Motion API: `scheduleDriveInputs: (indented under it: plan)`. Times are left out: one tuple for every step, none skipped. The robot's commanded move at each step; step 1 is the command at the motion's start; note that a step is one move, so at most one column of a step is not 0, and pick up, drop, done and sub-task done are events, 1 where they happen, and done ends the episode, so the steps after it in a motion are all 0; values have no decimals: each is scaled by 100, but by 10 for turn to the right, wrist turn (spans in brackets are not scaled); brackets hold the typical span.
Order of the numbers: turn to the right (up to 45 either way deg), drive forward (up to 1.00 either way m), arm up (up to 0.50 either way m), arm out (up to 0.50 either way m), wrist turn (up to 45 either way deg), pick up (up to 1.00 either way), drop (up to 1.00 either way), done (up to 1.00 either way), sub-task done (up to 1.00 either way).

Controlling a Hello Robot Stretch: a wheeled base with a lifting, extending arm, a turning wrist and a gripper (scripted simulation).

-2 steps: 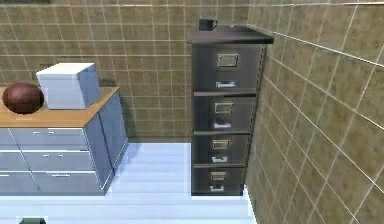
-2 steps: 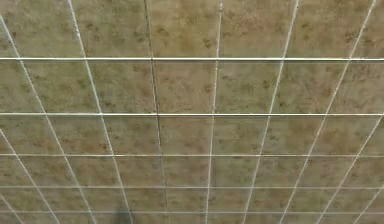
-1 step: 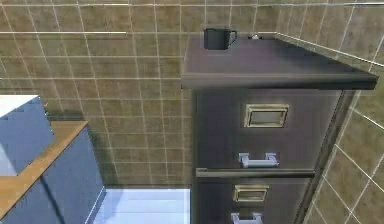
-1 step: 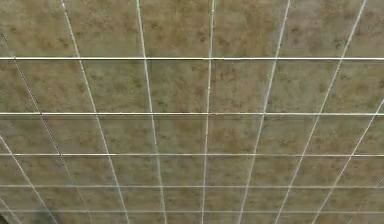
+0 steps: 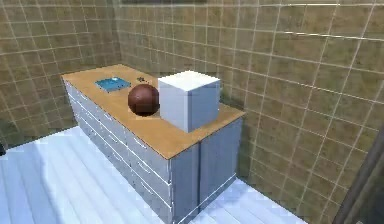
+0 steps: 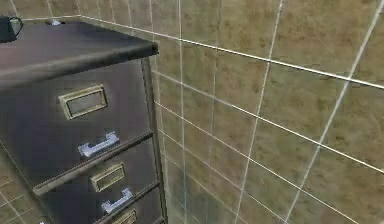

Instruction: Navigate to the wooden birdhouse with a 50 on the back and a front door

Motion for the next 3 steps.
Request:
scheduleDriveInputs:
  plan:
    - [-390,0,0,0,0,0,0,0,0]
    - [0,25,0,0,0,0,0,0,0]
    - [0,100,0,0,0,0,0,0,0]
